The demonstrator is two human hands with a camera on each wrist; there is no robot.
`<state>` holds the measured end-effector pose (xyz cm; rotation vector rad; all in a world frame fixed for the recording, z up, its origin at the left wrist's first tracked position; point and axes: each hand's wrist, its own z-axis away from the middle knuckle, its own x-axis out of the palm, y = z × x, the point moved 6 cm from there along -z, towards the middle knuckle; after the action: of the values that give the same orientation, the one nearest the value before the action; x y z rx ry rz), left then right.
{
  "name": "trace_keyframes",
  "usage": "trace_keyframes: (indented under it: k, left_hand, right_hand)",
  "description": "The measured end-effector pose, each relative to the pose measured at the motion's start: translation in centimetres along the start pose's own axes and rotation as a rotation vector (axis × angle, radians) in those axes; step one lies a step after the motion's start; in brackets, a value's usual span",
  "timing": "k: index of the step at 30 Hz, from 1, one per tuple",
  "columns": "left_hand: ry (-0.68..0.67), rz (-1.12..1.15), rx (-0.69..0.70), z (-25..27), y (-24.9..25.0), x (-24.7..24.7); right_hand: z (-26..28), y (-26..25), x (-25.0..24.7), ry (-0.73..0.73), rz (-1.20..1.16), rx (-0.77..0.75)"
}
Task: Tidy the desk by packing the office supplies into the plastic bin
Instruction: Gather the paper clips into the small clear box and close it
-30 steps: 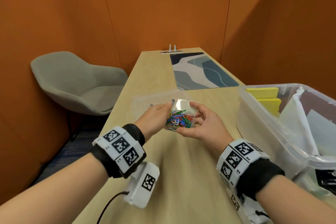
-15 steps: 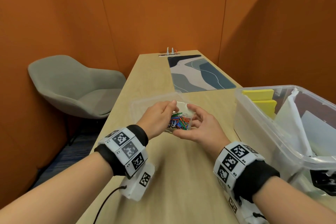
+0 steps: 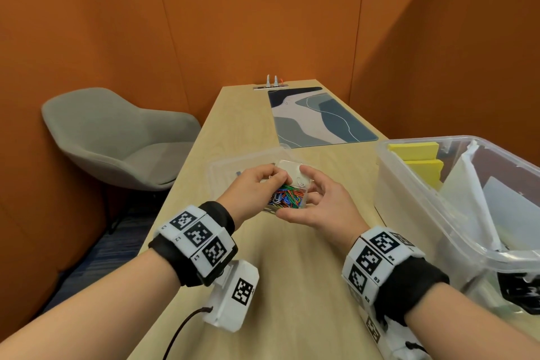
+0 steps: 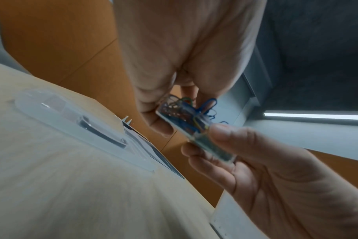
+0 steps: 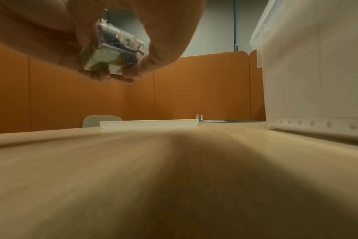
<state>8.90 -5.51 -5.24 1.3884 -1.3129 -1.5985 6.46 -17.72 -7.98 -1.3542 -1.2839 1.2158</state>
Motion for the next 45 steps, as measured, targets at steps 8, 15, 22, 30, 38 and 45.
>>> trace_keyframes:
  k: [8, 15, 22, 30, 38, 45]
  left_hand:
    - [-0.093, 0.025, 0.026, 0.0, 1.2, 0.9]
    - [-0.072, 0.066, 0.009, 0.3, 0.3, 0.5]
    - [-0.085, 0.072, 0.015, 0.5, -0.2, 0.0]
    - [-0.112, -0.128, 0.090, 0.7, -0.6, 0.1]
    - [0.010, -0.012, -0.096, 0.3, -1.3, -0.2]
    - [0.039, 0.070, -0.175, 0.1, -2.0, 0.1]
  right_hand:
    - [0.2, -0.3, 0.0, -0.026, -0.012, -0.053]
    - [0.2, -0.2, 0.0, -0.016, 0.003, -0.015]
    - [0.1, -0.2, -0.2, -0.006, 0.017, -0.001]
    - [0.3, -0.4, 0.4, -0.075, 0.039, 0.000]
    - [0.5, -0.6, 0.7, -0.102, -0.040, 0.003]
    - [0.1, -0.3, 0.6, -0.049, -0.041, 0.056]
